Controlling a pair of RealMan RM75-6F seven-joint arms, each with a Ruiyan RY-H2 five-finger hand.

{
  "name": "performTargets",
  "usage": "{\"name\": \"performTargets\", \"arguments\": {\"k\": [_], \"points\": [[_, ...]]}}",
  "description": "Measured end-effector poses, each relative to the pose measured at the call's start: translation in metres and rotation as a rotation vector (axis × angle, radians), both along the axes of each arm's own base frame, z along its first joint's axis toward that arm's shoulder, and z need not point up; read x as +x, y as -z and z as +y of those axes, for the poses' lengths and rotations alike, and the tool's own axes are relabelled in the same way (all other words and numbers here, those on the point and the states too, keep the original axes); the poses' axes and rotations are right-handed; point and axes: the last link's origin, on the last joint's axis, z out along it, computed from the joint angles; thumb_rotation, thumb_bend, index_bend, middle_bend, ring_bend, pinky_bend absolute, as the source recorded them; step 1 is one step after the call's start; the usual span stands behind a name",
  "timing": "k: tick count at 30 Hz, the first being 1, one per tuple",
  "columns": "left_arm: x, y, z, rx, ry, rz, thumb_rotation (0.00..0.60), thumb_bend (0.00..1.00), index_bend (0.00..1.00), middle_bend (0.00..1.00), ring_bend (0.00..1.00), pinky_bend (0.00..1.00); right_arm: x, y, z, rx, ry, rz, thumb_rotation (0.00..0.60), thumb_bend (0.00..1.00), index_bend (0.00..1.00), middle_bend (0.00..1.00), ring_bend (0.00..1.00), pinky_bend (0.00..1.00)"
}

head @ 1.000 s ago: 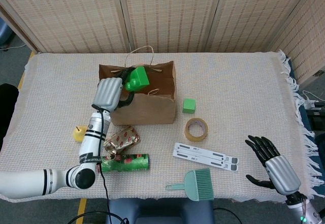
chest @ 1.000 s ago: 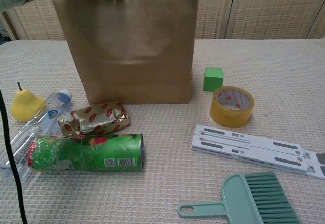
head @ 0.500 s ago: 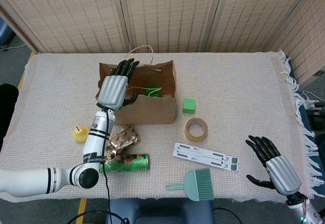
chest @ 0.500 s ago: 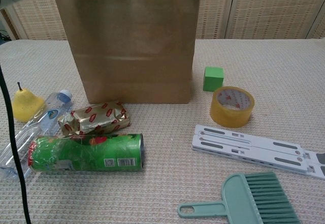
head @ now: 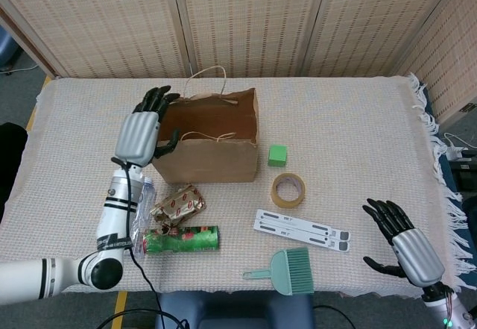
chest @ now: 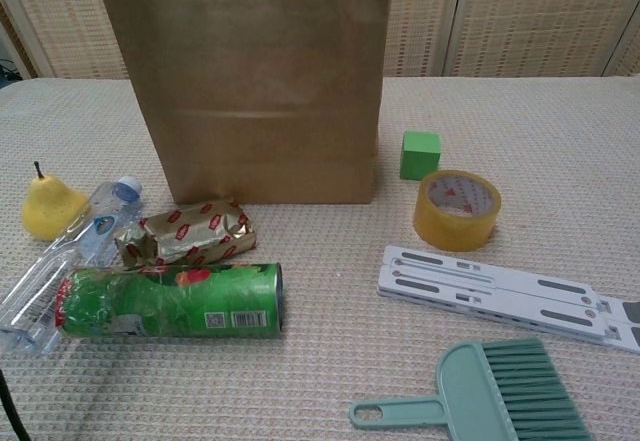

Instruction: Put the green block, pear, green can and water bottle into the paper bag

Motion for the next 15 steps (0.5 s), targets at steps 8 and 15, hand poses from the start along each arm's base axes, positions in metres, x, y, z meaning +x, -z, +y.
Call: {"name": "performTargets", "arguments": {"k": [8, 15], "points": [[-0.078, -0.033, -0.058, 0.115, -0.03, -0.011, 0.6, 0.56, 0.49, 0.49, 0.46, 0.58, 0.0, 0.002, 0.001, 0.007, -0.003, 0.006, 0.6, 0.07, 0.0, 0.0, 0.0, 0.02], [-0.142, -0.019, -0.12, 0.024, -0.078, 0.015, 0.6, 0.5, 0.46, 0.46, 0.42, 0.55, 0.002, 0.006, 0.0, 0.01, -0.013, 0.019, 0.6, 0.07, 0.0, 0.0, 0.0, 0.02]]}}
